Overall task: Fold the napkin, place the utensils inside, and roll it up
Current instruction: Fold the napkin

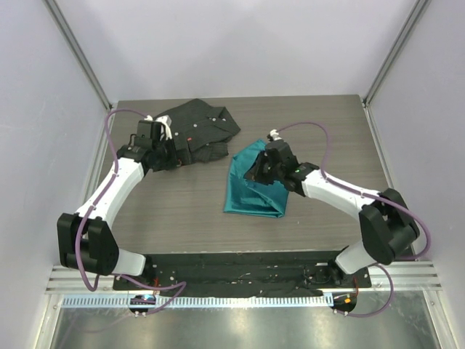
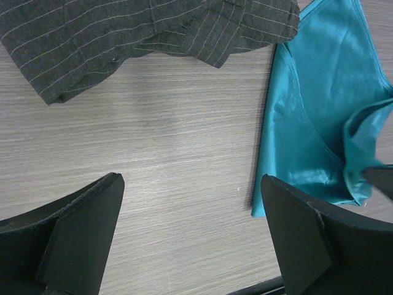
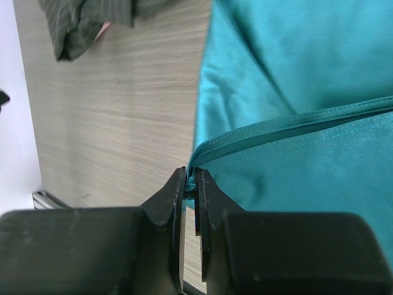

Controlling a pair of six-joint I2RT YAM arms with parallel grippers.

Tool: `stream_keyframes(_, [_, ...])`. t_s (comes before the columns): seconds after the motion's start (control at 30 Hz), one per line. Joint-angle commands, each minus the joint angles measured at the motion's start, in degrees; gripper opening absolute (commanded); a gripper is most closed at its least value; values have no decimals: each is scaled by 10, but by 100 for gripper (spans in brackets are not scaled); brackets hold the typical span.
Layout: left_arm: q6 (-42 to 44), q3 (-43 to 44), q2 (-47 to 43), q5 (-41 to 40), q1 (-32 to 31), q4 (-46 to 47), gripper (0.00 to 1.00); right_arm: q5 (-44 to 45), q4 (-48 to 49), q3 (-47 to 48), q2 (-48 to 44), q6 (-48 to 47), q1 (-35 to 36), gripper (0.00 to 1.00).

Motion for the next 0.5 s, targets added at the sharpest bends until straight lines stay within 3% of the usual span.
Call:
stream_keyframes(0.0, [-7,0,-4,17,-1,22,100,9,47,39,41,0,31,1])
stream_keyframes(0.17, [-24,1,2,31,-1,23,100,6,49,69,101,-13,59,1])
stream_keyframes(0.47, [-69,-32,-7,54,-1,47,100,34,23,78,122,-30,110,1])
